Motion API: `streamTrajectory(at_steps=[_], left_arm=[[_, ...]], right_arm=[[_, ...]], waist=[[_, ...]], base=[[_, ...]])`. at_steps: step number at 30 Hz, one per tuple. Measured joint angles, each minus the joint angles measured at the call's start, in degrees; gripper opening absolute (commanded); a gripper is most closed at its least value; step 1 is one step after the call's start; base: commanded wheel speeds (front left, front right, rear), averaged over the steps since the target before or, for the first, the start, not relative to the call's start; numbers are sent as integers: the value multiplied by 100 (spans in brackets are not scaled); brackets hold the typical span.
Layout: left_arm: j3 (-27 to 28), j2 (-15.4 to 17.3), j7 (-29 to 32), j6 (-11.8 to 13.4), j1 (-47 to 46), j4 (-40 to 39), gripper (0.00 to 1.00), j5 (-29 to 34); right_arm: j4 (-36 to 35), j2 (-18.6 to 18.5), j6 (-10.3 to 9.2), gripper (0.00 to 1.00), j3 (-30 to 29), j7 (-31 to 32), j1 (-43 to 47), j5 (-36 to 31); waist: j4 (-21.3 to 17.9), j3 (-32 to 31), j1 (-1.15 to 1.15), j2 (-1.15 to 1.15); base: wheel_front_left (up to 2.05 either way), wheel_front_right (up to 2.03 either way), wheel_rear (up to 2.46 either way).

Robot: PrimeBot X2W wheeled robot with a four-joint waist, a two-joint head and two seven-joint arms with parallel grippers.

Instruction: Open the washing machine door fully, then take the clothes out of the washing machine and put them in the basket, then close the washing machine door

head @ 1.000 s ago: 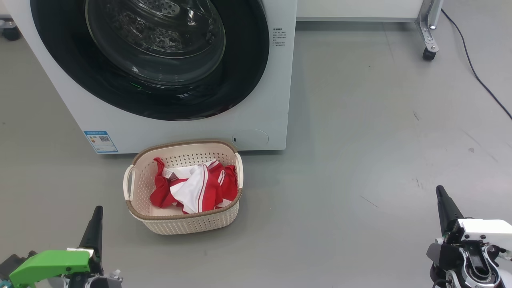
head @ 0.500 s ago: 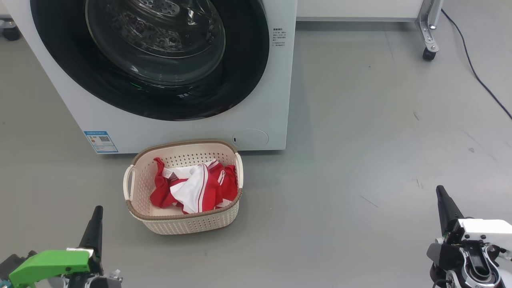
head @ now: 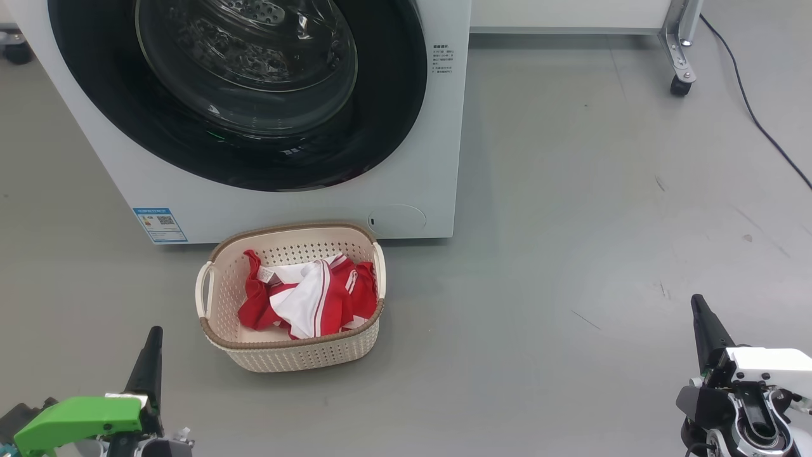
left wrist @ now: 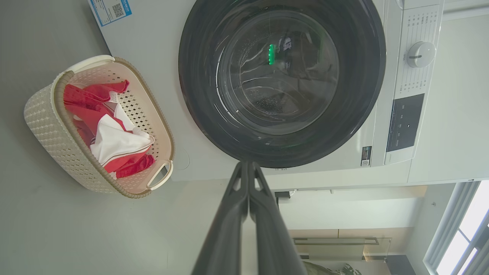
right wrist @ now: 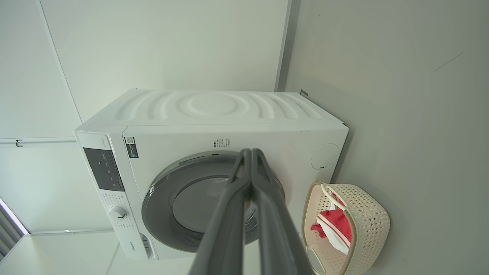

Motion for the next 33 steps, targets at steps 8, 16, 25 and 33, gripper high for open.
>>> streamTrajectory(at_steps=[8, 16, 25, 33], left_arm=[[5, -1, 0, 0, -1, -1, 0, 1], [11, -1, 1, 0, -1, -3, 0, 1], [19, -2, 1, 0, -1, -5, 0, 1], [24, -3, 1, 0, -1, -8, 0, 1]], right_arm=[[-2, 2, 0, 0, -2, 0, 0, 0], [-3, 3, 0, 0, -4, 1, 0, 0], [-4, 4, 0, 0, -8, 1, 0, 0], [-5, 5, 0, 0, -11, 8, 0, 0]], waist=[[0, 0, 0, 0], [0, 1, 0, 0], [0, 1, 0, 0], [0, 1, 0, 0]], base=[[0, 0, 0], [0, 0, 0], [0, 0, 0], [0, 0, 0]])
